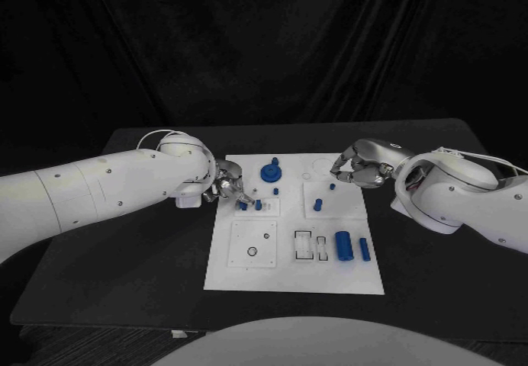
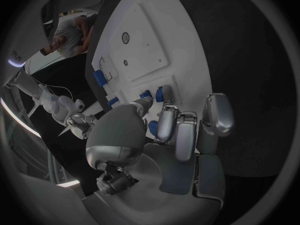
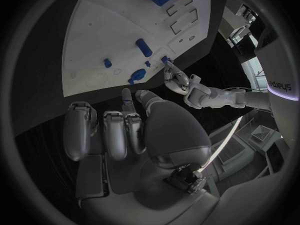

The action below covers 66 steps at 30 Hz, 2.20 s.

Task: Assemble the parts on the task board

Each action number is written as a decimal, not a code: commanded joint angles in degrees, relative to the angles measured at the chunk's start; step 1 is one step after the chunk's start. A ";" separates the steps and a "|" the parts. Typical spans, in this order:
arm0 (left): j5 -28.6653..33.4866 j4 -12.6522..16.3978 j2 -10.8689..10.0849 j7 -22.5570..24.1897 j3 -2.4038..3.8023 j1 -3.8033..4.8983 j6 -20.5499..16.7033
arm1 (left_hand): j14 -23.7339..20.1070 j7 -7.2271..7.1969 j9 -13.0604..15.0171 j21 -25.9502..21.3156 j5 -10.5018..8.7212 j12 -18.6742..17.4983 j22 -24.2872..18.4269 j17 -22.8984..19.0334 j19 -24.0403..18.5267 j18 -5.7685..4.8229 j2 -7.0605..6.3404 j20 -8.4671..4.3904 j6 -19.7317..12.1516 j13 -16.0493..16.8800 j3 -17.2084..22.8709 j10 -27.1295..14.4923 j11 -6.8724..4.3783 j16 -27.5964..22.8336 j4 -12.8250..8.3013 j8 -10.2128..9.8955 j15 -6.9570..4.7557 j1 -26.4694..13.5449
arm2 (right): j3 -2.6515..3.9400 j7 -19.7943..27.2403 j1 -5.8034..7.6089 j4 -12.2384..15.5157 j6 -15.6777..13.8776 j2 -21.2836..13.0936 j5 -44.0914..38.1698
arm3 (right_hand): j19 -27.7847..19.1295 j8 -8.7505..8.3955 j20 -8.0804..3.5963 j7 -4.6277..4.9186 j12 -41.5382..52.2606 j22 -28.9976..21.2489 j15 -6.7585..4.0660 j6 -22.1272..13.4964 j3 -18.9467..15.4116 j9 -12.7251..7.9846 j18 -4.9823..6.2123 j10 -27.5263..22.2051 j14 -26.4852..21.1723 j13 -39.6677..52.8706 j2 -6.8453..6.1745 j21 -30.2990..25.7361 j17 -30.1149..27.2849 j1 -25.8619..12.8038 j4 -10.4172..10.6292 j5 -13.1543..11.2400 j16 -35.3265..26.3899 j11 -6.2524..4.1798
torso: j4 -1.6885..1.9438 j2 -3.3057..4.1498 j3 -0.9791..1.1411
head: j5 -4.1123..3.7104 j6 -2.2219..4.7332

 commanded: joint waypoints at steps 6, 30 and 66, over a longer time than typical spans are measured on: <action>-0.54 0.06 0.03 0.04 -0.41 -0.75 0.97 | 6.06 0.19 0.63 -0.32 -0.71 0.28 8.64 15.09 -0.13 0.46 0.49 0.26 0.29 7.30 -2.80 -0.04 0.11 0.15 3.17 1.54 0.37 -1.64 | 0.04 -0.69 -0.18 -0.06 0.26 -0.01 0.39 | 0.61 -0.29 0.09 -0.05 -0.36 11.32 -0.07 0.42 0.36 -0.10 0.55 6.06 4.95 15.07 -0.18 -0.42 9.43 0.54 -0.04 0.20 -0.30 0.00 | 0.00 -0.01 0.00 | 0.01 0.01; -0.54 0.84 -0.91 0.20 -0.41 -0.76 1.41 | 6.06 -0.56 7.66 -1.15 18.60 -0.07 8.49 15.09 -0.57 0.60 0.91 -0.18 -3.00 7.01 -4.85 -0.69 -0.48 0.15 3.39 7.87 -0.07 3.02 | 0.04 -0.67 -0.20 -0.16 0.38 -0.02 0.45 | 0.61 -0.29 0.09 -0.05 -0.36 11.32 -0.07 0.42 0.36 -0.10 0.55 6.06 4.95 15.07 -0.18 -0.42 9.43 0.54 -0.04 0.20 -0.30 0.00 | 0.01 -0.02 0.01 | -0.06 0.01; -0.55 1.06 -1.35 0.05 -0.41 -0.76 2.01 | 6.06 -1.32 9.24 -0.63 23.05 0.03 8.63 15.09 -0.11 0.51 -0.63 -0.63 -2.70 7.09 0.47 -0.26 -1.11 0.15 -1.36 9.53 -0.64 8.05 | 0.04 -0.65 -0.24 -0.14 0.22 -0.07 0.45 | 0.47 -0.35 0.08 -0.03 -0.36 11.22 -0.07 0.37 0.57 -0.14 0.62 6.06 4.90 15.07 -0.19 -0.74 9.20 0.47 -0.17 0.23 -0.39 0.01 | 0.03 0.03 0.01 | -0.01 0.01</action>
